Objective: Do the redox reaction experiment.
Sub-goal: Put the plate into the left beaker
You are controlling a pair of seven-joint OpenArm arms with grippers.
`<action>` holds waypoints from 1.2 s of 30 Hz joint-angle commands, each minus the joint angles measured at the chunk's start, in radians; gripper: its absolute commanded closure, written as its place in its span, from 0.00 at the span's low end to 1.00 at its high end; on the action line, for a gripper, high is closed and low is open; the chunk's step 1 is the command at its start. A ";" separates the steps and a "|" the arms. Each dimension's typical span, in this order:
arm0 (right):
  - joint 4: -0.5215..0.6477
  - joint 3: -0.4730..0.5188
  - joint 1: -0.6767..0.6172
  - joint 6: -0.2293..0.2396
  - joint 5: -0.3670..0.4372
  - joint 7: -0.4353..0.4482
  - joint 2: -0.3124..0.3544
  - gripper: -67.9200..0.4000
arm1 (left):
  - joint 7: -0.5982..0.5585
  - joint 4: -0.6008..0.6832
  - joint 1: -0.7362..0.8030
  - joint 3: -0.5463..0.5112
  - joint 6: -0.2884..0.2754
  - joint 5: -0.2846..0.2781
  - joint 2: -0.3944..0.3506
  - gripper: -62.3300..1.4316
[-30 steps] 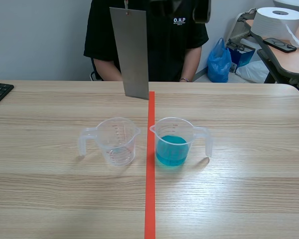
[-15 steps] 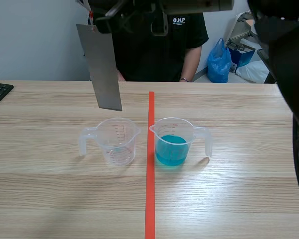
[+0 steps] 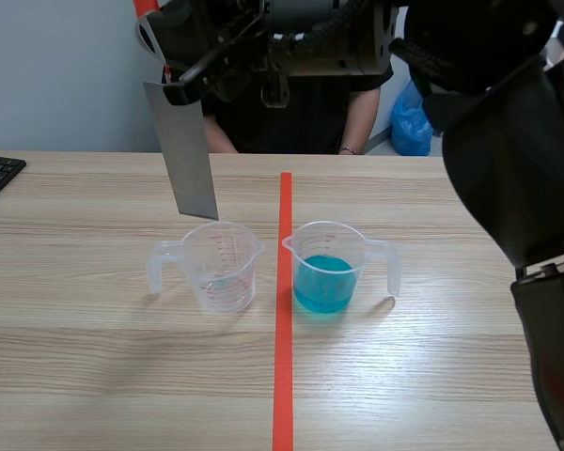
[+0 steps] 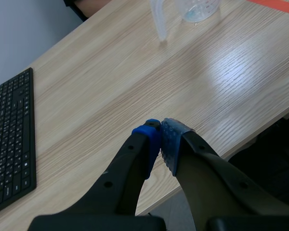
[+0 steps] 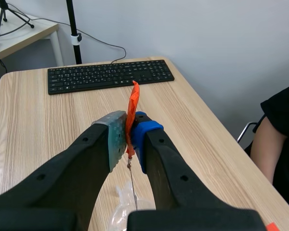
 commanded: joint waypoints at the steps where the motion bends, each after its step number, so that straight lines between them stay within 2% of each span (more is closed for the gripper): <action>1: -0.009 0.001 0.028 0.007 -0.004 0.038 -0.004 0.97 | -0.018 0.005 0.008 -0.010 0.002 -0.007 -0.003 0.93; 10: -0.093 -0.011 0.028 0.007 -0.102 0.144 -0.003 0.97 | -0.016 0.005 0.009 -0.008 0.002 -0.007 -0.003 0.93; 18: -0.187 -0.025 0.028 0.007 -0.114 0.200 -0.003 0.97 | -0.017 0.005 0.008 -0.008 0.002 -0.007 -0.003 0.93; 29: -0.345 -0.025 0.028 0.008 -0.196 0.335 -0.003 0.97 | -0.017 0.005 0.006 -0.008 0.002 -0.006 -0.003 0.93; 36: -0.439 -0.025 0.028 0.018 -0.286 0.437 -0.003 0.97 | -0.017 0.005 0.006 -0.008 0.002 -0.006 -0.003 0.93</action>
